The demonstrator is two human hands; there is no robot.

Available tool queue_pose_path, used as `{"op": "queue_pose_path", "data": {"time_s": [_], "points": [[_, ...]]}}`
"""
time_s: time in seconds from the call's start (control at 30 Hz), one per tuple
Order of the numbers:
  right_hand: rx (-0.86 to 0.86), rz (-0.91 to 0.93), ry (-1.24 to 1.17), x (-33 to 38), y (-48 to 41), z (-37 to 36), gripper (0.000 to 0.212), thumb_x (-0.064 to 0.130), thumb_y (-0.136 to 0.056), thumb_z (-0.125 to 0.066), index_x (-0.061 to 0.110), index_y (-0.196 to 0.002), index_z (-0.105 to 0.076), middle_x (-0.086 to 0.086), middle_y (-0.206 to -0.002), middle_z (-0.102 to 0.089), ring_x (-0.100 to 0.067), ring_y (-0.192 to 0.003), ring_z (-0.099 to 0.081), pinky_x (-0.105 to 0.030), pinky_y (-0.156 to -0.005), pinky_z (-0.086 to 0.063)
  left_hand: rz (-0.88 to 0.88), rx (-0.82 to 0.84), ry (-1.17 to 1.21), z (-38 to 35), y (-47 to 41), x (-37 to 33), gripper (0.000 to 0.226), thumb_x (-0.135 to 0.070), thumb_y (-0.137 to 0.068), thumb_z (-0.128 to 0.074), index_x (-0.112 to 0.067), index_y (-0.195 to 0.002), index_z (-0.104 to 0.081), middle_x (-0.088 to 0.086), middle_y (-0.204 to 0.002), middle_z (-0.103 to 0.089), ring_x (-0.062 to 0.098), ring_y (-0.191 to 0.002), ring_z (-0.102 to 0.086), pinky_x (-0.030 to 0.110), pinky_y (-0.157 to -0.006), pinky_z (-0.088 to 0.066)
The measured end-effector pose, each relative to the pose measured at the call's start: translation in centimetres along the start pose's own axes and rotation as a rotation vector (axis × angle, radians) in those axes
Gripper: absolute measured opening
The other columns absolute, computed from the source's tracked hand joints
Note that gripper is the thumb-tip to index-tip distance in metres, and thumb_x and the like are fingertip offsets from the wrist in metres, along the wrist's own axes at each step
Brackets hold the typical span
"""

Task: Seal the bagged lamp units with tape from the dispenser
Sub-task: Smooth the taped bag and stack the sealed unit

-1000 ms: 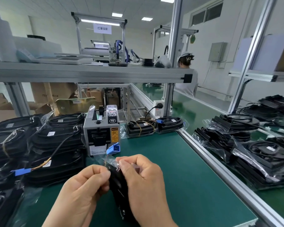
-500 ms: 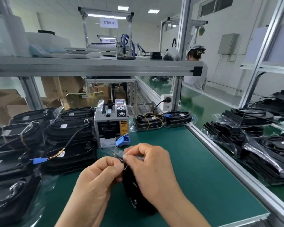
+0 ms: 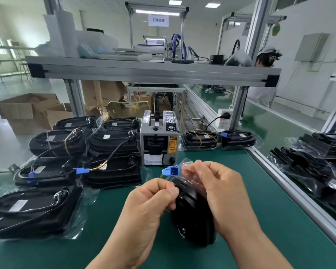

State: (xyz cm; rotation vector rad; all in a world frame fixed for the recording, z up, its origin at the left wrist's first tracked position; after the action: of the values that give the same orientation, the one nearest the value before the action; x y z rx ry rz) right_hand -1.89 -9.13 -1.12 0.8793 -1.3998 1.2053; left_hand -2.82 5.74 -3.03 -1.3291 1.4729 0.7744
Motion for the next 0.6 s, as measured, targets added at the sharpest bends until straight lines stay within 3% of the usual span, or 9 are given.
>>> {"op": "queue_pose_path", "data": {"time_s": [0.1,0.17,0.27,0.33,0.4,0.47,0.6], "points": [[0.123,0.018,-0.07,-0.3,0.7,0.6,0.038,0.053,-0.093,-0.048,0.031,-0.098,-0.077,0.011,-0.101,-0.077,-0.003,-0.1,-0.071,-0.025,-0.09,-0.05,0.016,0.002,0.009,0.4,-0.1,0.0,0.016,-0.034,-0.059,-0.075,-0.02,-0.062,-0.066,0.002,-0.066,-0.054,0.01,-0.064,-0.05,0.029,-0.074,-0.039],[0.178,0.068,-0.01,-0.4,1.2,1.1,0.045,0.059,-0.087,-0.048,0.032,-0.112,-0.073,0.02,-0.11,-0.073,0.004,-0.109,-0.065,-0.021,-0.093,-0.047,0.02,0.011,0.017,0.5,-0.2,0.0,0.016,-0.033,-0.06,-0.075,-0.02,-0.062,-0.067,0.002,-0.067,-0.054,0.01,-0.065,-0.05,0.025,-0.071,-0.042],[0.248,0.07,0.112,-0.9,1.9,1.1,0.034,0.038,-0.094,-0.06,0.033,-0.127,-0.064,0.029,-0.114,-0.069,0.011,-0.11,-0.061,-0.014,-0.095,-0.046,0.025,0.023,0.004,0.6,-0.4,0.2,0.016,-0.033,-0.061,-0.076,-0.019,-0.064,-0.068,0.001,-0.067,-0.055,0.009,-0.064,-0.05,0.02,-0.067,-0.045],[0.277,0.077,0.172,-1.4,2.2,0.9,0.034,0.022,-0.095,-0.061,0.037,-0.126,-0.063,0.027,-0.111,-0.07,0.008,-0.107,-0.063,-0.013,-0.094,-0.046,0.037,0.024,-0.068,0.7,-0.5,0.2,0.019,-0.037,-0.062,-0.075,-0.02,-0.066,-0.067,-0.001,-0.067,-0.054,0.008,-0.065,-0.049,0.02,-0.069,-0.044],[0.24,0.118,0.214,-1.7,2.3,0.7,0.031,0.023,-0.098,-0.053,0.042,-0.119,-0.065,0.027,-0.109,-0.071,0.01,-0.106,-0.062,-0.007,-0.089,-0.044,0.045,0.023,-0.153,0.9,-0.6,-0.1,0.022,-0.04,-0.063,-0.074,-0.02,-0.067,-0.067,-0.002,-0.067,-0.053,0.007,-0.064,-0.047,0.021,-0.069,-0.043],[0.182,0.144,0.23,-1.8,2.2,0.6,0.031,0.026,-0.101,-0.046,0.037,-0.122,-0.067,0.03,-0.111,-0.069,0.016,-0.109,-0.057,-0.002,-0.089,-0.04,0.035,0.003,-0.235,1.0,-0.9,-0.7,0.027,-0.041,-0.065,-0.074,-0.015,-0.069,-0.066,0.001,-0.066,-0.051,0.01,-0.064,-0.044,0.025,-0.069,-0.04],[0.128,0.198,0.257,-2.1,2.2,0.3,0.03,0.025,-0.103,-0.043,0.039,-0.116,-0.067,0.044,-0.103,-0.063,0.021,-0.103,-0.056,0.003,-0.082,-0.036,-0.024,-0.126,-0.245,1.5,-1.9,-1.4,0.019,-0.022,-0.081,-0.075,-0.021,-0.063,-0.068,0.003,-0.063,-0.048,0.012,-0.06,-0.04,0.028,-0.066,-0.038]]}}
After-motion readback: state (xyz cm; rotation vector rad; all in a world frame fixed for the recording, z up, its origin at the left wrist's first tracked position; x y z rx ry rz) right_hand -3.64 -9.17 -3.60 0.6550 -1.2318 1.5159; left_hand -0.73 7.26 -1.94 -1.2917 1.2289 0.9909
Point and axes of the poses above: each hand's wrist, its own y-axis away from the middle knuckle, its own z-axis out of the back of the hand, x = y × z, the point moved 2 cm from there along -y, towards the middle knuckle
